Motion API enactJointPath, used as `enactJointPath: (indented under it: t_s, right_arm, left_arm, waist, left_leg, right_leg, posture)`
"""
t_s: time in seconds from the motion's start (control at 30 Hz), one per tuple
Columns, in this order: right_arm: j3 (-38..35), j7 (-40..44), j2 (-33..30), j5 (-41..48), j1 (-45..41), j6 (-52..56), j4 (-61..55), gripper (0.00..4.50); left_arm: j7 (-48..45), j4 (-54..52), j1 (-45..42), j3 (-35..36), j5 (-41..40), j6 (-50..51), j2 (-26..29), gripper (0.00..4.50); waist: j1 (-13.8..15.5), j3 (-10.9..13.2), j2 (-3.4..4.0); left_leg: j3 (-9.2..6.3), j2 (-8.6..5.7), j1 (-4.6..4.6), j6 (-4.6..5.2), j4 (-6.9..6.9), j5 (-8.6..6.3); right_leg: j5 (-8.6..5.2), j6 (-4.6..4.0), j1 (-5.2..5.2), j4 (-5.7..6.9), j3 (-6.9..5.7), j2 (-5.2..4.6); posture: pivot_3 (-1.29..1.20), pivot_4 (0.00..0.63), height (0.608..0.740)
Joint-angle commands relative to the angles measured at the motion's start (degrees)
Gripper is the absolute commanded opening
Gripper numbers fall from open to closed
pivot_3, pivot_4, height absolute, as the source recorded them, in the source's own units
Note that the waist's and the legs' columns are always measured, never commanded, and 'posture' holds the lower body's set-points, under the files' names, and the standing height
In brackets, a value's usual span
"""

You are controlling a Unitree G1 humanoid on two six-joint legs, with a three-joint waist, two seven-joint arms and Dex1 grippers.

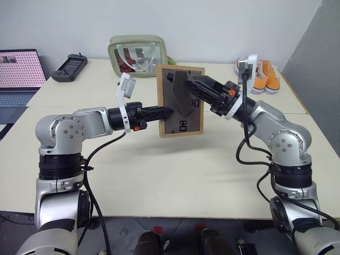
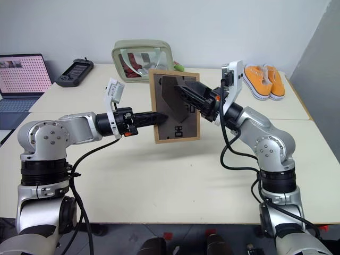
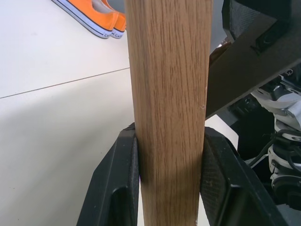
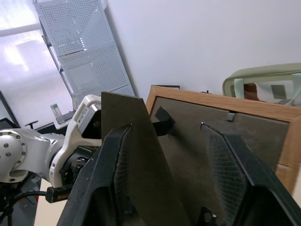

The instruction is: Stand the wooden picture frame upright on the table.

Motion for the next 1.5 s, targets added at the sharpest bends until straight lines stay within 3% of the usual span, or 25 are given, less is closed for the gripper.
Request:
enactJointPath:
  t_s: [0.03, 0.57, 0.9, 1.17, 1.23, 1.5]
  right_arm:
    - [-0.6, -0.7, 0.8, 0.7, -1.1, 0.7, -3.5, 2.43]
    - [-2.9, -6.2, 1.8, 2.5, 1.7, 4.1, -8.6, 2.43]
    - [-1.9, -3.9, 0.9, -1.6, 2.3, 2.1, -5.9, 2.43]
    - [-2.5, -4.9, 1.8, 0.2, 3.2, 4.3, -9.3, 2.43]
    - [-1.9, -4.0, 0.3, -1.4, 4.2, 3.8, -10.4, 2.43]
    - [1.5, 11.1, -17.9, -14.1, 12.5, -4.6, -11.1, 2.43]
  left_arm:
    - [-0.5, -1.5, -2.0, 1.8, -0.3, -1.5, 0.2, 1.31]
    - [-3.2, 2.9, -4.6, 0.3, 3.7, -3.6, 0.2, 1.31]
    - [-3.2, 1.3, -4.6, 0.9, 2.5, -1.8, -0.9, 1.31]
    - [-3.4, 3.8, -4.7, 0.3, 5.0, -3.7, -1.4, 1.31]
    - [-3.5, 4.6, -5.1, 0.6, 5.2, -3.7, -1.3, 1.31]
    - [-5.8, 5.8, -5.2, 0.4, 5.9, -2.3, 2.7, 1.31]
  waist:
    - [0.0, 0.0, 0.00]
    - [0.0, 0.0, 0.00]
    - [0.0, 0.0, 0.00]
    - [0.0, 0.0, 0.00]
    - [0.0, 0.0, 0.00]
    - [0.3, 0.0, 0.00]
  left_leg:
    - [0.00, 0.00, 0.00, 0.00, 0.00, 0.00]
    - [0.01, 0.00, -0.03, 0.00, -0.01, 0.00]
    - [0.02, 0.00, -0.06, 0.00, -0.02, 0.00]
    - [0.03, 0.01, -0.08, 0.00, -0.02, 0.00]
    - [0.03, 0.01, -0.08, 0.00, -0.03, 0.00]
    - [0.07, -0.01, -0.14, 0.01, -0.04, 0.00]
  right_leg:
    - [0.00, 0.00, 0.00, 0.00, 0.00, 0.00]
    - [0.00, 0.00, -0.07, 0.01, 0.00, 0.01]
    - [0.00, 0.00, -0.12, 0.01, 0.01, 0.01]
    - [0.00, 0.00, -0.16, 0.03, 0.02, 0.02]
    - [0.00, 0.00, -0.16, 0.03, 0.01, 0.02]
    - [-0.01, 0.01, -0.19, -0.07, 0.04, 0.01]
  posture:
    - [0.00, 0.150, 0.740]
    - [0.00, 0.150, 0.740]
    - [0.00, 0.150, 0.740]
    - [0.00, 0.150, 0.740]
    - [0.00, 0.150, 0.740]
    - [0.00, 0.150, 0.740]
